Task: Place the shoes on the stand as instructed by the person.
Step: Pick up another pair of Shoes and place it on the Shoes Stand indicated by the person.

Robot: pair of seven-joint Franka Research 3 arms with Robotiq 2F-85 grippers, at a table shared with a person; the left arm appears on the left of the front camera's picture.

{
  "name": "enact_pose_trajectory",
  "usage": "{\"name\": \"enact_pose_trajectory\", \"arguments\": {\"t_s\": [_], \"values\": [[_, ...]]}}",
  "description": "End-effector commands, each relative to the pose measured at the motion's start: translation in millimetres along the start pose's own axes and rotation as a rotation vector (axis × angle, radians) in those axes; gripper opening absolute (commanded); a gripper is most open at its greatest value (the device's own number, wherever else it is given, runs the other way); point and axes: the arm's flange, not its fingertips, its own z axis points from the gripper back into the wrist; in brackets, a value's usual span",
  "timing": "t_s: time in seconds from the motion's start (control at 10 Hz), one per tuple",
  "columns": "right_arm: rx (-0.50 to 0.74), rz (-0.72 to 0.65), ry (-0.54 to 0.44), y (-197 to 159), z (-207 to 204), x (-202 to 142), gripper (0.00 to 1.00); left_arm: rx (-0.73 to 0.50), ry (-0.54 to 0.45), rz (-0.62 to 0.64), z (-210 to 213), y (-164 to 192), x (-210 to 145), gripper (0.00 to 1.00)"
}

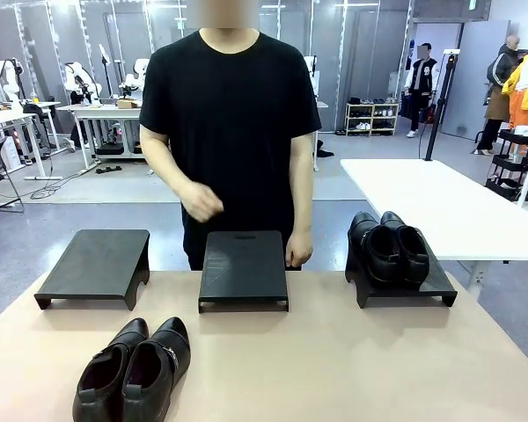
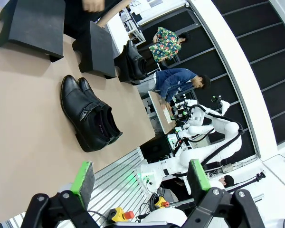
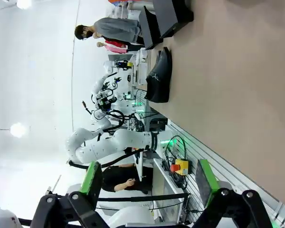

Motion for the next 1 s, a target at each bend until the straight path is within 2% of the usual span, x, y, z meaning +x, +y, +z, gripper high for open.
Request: {"name": "enact_pose_trajectory", "arguments": {"t_s": [0.0, 0.9], "values": [[-0.015, 0.013, 0.005, 4.6, -2.9, -3.4, 1.00, -0.009, -0.003, -0.010, 1.1, -1.3, 0.2, 1.00], [-0.015, 0.013, 0.005, 4.6, -2.9, -3.4, 1.00, -0.009, -0.003, -0.010, 1.1, -1.3, 0.2, 1.00]]}}
